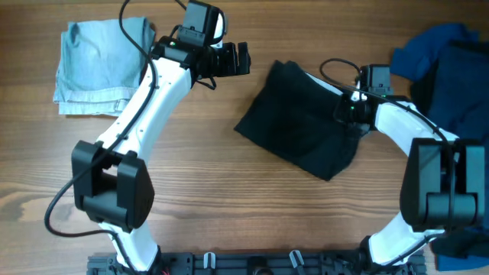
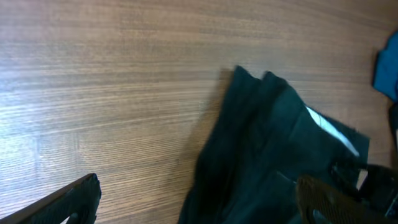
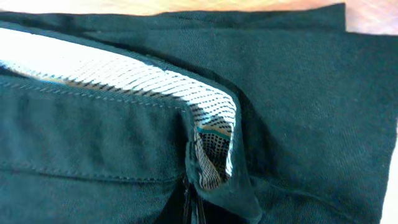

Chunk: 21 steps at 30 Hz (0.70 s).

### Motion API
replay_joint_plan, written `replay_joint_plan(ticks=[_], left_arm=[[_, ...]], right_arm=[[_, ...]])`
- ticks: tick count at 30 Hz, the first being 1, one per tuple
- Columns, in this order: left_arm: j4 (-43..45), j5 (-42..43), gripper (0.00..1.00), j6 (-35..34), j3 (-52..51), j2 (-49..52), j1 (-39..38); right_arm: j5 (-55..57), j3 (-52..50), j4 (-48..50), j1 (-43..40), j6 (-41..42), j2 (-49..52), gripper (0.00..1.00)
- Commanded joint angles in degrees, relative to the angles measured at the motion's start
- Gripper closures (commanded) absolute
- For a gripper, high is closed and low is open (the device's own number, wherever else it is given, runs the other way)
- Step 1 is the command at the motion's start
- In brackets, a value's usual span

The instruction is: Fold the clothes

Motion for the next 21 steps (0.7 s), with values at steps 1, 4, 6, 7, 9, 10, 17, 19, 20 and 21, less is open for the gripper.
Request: replay_joint_plan(ticks=[1, 4, 6, 7, 9, 10, 17, 19, 20, 21], left_arm=[[0.1, 1.6, 0.0, 0.3, 0.0, 3.2, -0.3], [0.1, 1.6, 0.0, 0.4, 0.0, 3.5, -0.3], [0.1, 1.6, 0.0, 0.3, 0.0, 3.5, -0.3], [0.1, 1.6, 0.0, 0.3, 0.0, 3.5, -0.3], [-0.1, 1.6, 0.0, 0.4, 0.0, 3.6, -0.3], [-0.1, 1.6, 0.0, 0.4, 0.0, 3.6, -0.3], [-0.4, 0.7, 0.02, 6.6, 0.0, 3.6, -0.2], [-0.6, -0.9, 0.08, 6.6, 0.0, 3.6, -0.2], [-0.7, -1.2, 0.16, 6.6, 0.0, 3.7, -0.1], [-0.7, -1.3, 0.25, 6.6, 0.0, 3.9, -0.2]], right_arm=[[-11.0, -0.4, 1.7, 3.8, -13.7, 4.4, 0.95], [-12.4, 1.7, 1.7, 6.1, -19.6, 4.4, 0.94], [-12.4, 4.1, 1.3, 7.4, -19.8, 4.0, 0.92], [-12.4, 5.8, 0.5, 7.9, -19.8, 3.5, 0.91], [-12.4, 9.0, -2.1, 8.1, -18.6, 2.3, 0.87], [-12.4, 10.7, -3.6, 8.1, -17.0, 1.5, 0.87], [-12.4, 18.2, -14.5, 8.0, -15.2, -4.8, 0.85], [-11.9, 18.2, -15.0, 8.0, -14.8, -4.8, 0.89], [-11.0, 18.1, -15.2, 8.0, -13.7, -4.2, 0.93], [-9.8, 18.1, -15.4, 8.0, -12.9, -3.7, 0.96]])
